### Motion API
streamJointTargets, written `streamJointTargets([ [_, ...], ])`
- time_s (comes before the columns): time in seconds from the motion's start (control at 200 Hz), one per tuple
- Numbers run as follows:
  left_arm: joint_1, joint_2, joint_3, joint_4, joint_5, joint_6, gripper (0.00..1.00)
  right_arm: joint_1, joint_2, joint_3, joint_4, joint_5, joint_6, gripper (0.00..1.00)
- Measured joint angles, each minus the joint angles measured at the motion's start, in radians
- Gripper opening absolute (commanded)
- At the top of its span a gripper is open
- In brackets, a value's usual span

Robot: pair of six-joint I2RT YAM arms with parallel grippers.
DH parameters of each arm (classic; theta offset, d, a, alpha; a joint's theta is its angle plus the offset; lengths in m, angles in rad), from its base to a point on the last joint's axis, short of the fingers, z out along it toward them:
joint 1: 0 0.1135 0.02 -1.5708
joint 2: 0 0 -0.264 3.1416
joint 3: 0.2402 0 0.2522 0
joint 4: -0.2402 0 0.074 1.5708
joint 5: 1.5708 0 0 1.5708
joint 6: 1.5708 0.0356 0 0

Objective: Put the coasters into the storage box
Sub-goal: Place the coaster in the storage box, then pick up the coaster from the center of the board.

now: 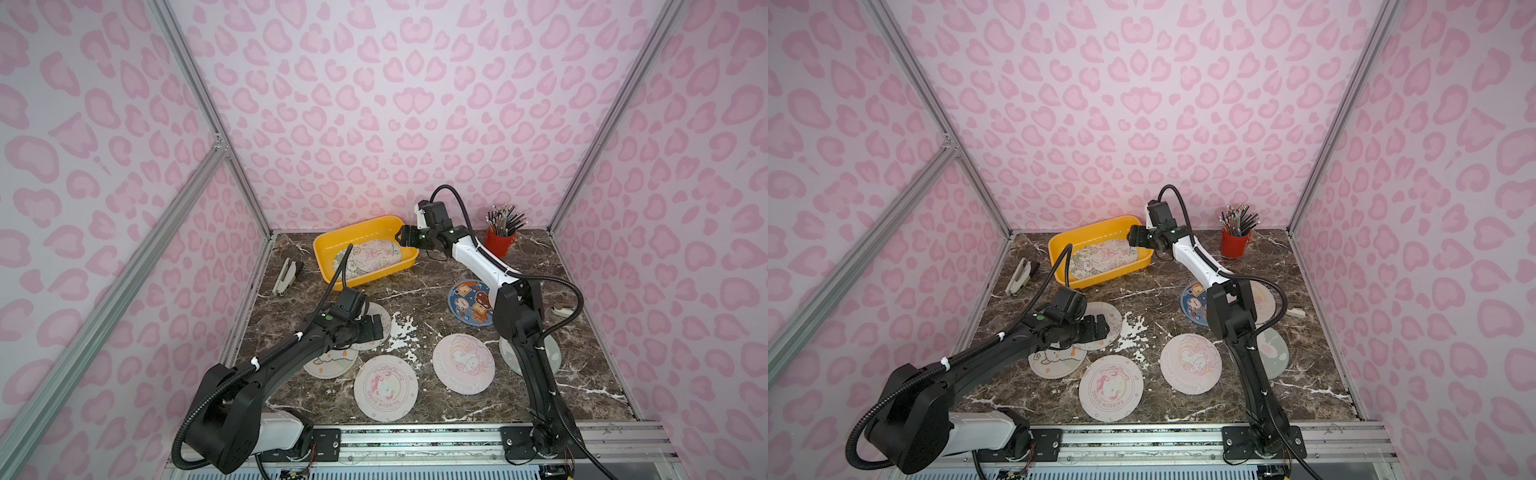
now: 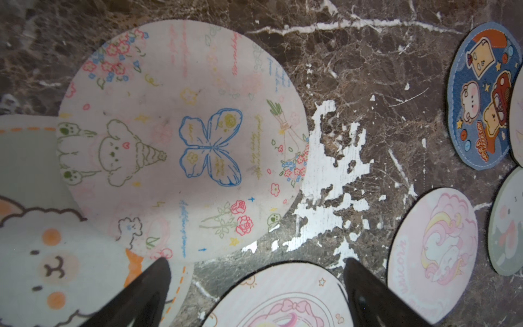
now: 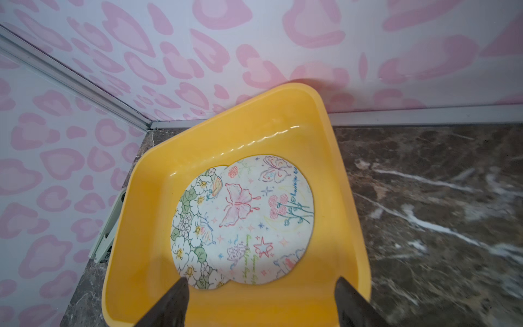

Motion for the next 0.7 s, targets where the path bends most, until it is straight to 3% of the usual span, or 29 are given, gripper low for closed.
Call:
streamJointTargets([
  [0.275, -0.044, 0.072, 0.062, 0.015, 0.011, 0.019, 0.98, -0.099, -0.362, -0.559, 0.059, -0.007, -0.015, 0.90],
  [0.525, -0.083, 0.152, 0.124, 0.037, 0.029, 0.026, 0.98, -0.283, -0.573, -0.916, 0.079, 0.031, -0.030, 0.92],
  [0.7, -0.098, 0.182, 0.152, 0.051, 0.039, 0.032, 0.98, -0.443, -0.686, -1.083, 0.088, 0.069, -0.030, 0.92],
])
